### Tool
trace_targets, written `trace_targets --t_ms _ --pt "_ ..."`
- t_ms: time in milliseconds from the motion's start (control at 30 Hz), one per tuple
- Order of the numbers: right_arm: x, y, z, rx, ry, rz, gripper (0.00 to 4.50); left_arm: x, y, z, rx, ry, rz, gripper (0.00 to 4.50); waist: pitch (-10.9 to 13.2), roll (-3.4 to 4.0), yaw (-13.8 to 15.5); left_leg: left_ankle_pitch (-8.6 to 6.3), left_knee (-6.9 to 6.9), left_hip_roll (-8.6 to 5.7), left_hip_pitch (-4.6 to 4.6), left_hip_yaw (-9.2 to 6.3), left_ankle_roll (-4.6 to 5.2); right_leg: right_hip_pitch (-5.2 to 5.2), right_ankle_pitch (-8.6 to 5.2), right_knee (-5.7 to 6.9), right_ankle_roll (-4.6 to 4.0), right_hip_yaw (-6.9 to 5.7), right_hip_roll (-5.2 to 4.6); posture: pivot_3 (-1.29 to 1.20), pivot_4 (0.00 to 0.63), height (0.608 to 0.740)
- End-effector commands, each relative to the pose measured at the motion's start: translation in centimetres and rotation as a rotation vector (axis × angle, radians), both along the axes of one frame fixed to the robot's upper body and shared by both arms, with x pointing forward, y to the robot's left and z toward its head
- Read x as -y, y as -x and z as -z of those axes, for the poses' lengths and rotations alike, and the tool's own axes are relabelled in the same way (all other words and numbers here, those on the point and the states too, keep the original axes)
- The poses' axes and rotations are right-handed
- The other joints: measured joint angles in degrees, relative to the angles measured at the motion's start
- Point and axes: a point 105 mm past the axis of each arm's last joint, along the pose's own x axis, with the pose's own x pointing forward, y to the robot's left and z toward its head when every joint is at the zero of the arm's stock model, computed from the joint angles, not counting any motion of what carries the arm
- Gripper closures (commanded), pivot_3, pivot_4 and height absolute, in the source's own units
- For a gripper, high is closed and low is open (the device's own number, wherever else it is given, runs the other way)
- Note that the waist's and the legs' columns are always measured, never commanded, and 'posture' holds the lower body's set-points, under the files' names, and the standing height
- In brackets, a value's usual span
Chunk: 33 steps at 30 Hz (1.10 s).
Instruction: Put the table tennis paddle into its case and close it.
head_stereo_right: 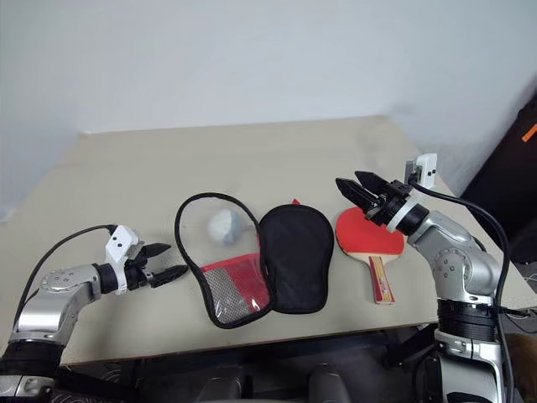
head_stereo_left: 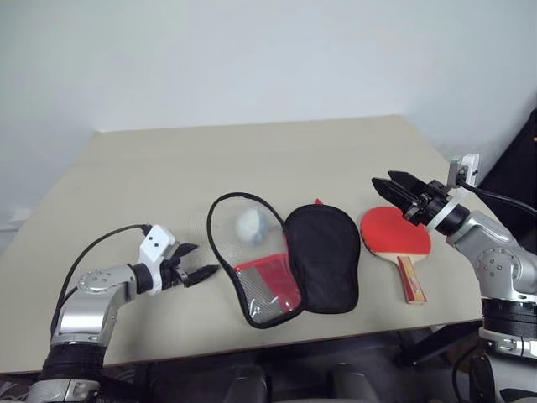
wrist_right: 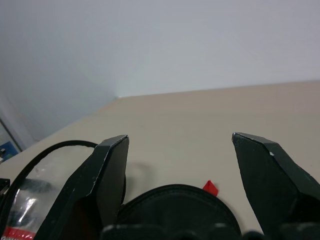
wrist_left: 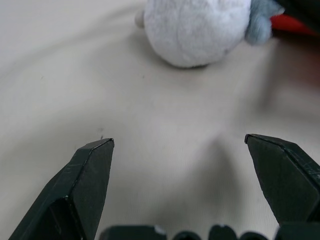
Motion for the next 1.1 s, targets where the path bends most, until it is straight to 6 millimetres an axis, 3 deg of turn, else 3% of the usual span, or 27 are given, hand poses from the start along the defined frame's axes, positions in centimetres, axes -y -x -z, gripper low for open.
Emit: trace_targets --t_ms 33,200,400,533,667,867,1100 --pt "0.4 -0.1 -1.4 0.07 -0.021 0.031 0.93 0.3 -0.7 -1.1 0.044 -0.008 0.015 0.0 0.0 0.0 0.02 0.0 0.0 0.0 0.0 0.0 0.0 0.0 0.0 0.0 0.0 0.0 0.0 0.0 0.0 0.74" --pt "0.1 -0.2 -0.8 0.047 -0.041 0.049 0.93 0.8 -0.4 -1.9 0.053 0.017 0.035 0.0 0.0 -0.01 0.06 0.0 0.0 0.01 -0.01 0.0 0.0 -0.01 0.01 0.02 -0.01 0.0 0.01 0.0 0.0 0.74" --pt "1.7 0.5 0.9 -0.022 0.043 0.146 0.93 1.5 0.5 -2.4 0.048 0.028 0.073 0.0 0.0 -0.03 0.12 0.0 0.0 0.01 -0.04 -0.01 0.0 0.02 0.0 0.0 -0.02 0.0 0.01 0.0 0.0 0.74" --pt "3.7 2.7 2.6 -0.13 0.16 0.271 0.93 2.1 0.5 -2.1 0.032 0.035 0.098 0.0 0.0 -0.02 0.17 0.0 -0.01 0.01 -0.02 0.01 0.0 -0.04 0.0 0.03 -0.02 0.02 0.01 0.0 0.0 0.74" --pt "3.5 6.0 3.6 -0.222 0.176 0.247 0.93 3.5 0.1 -1.1 0.005 0.054 0.146 0.0 0.0 -0.05 0.33 0.0 0.02 0.01 -0.02 -0.01 0.0 0.02 -0.01 -0.01 -0.03 0.02 0.0 0.0 0.0 0.74" --pt "3.8 7.9 5.5 -0.372 0.176 0.329 0.93 6.4 -0.5 -0.2 -0.016 0.081 0.23 0.0 0.08 -0.34 0.07 -0.03 0.34 0.02 0.02 -0.01 -0.04 0.1 -0.01 -0.02 -0.01 0.01 0.0 0.0 0.0 0.74" --pt "5.1 9.0 6.8 -0.457 0.177 0.391 0.93 6.4 0.4 0.4 -0.034 0.076 0.26 0.0 0.12 -0.39 0.11 -0.15 0.43 0.04 0.01 0.02 -0.24 0.0 -0.01 -0.04 -0.01 0.01 -0.02 0.0 0.0 0.74"
